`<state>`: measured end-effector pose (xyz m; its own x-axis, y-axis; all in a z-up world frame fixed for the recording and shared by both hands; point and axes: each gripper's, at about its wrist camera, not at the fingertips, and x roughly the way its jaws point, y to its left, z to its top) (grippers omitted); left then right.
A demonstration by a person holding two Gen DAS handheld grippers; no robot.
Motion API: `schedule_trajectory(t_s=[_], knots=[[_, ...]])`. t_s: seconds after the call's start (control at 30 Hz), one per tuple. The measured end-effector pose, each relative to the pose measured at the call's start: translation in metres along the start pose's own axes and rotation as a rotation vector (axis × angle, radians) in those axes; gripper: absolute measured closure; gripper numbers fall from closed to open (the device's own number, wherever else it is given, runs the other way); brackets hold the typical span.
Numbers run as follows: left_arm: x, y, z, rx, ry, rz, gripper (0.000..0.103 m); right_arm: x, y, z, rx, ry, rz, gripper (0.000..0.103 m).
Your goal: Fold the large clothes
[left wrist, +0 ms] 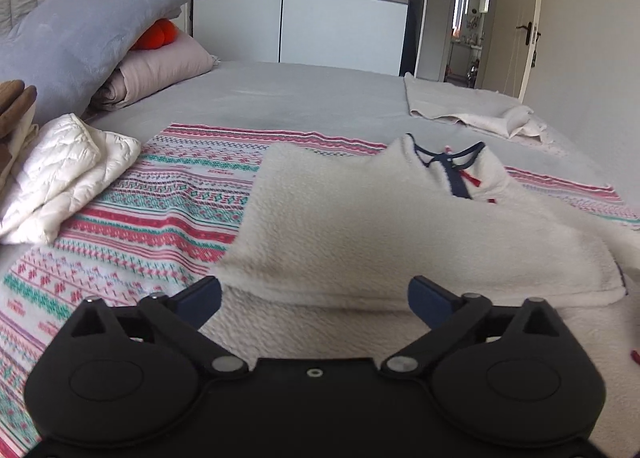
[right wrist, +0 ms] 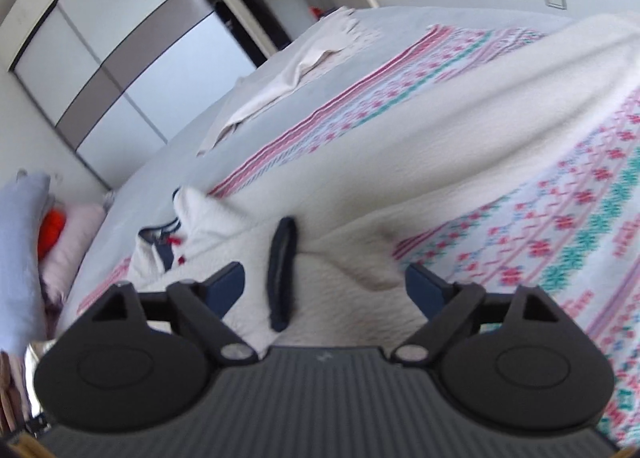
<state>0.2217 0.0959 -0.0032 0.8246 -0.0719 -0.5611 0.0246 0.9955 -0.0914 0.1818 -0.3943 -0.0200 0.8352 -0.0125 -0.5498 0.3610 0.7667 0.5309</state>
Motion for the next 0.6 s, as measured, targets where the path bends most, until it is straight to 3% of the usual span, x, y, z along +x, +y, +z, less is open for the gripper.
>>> schedule_trajectory(t_s=[0.2, 0.37, 0.43, 0.6], knots=[[0.005, -0.016, -0.018, 0.010, -0.005, 0.037, 0.000, -0.014, -0.067, 0.027, 0.094, -0.061, -0.153, 0.012], [0.005, -0.019, -0.017, -0.008, -0.031, 0.005, 0.000, -0.013, -0.143, 0.060, 0.237, -0.083, -0.245, 0.012], [0.009, -0.021, -0.017, -0.011, -0.043, 0.017, 0.000, -0.010, -0.170, 0.074, 0.300, -0.096, -0.250, 0.012], [0.022, -0.018, -0.017, -0.075, -0.037, 0.016, 0.000, 0.007, -0.219, 0.107, 0.424, -0.158, -0.166, 0.018]])
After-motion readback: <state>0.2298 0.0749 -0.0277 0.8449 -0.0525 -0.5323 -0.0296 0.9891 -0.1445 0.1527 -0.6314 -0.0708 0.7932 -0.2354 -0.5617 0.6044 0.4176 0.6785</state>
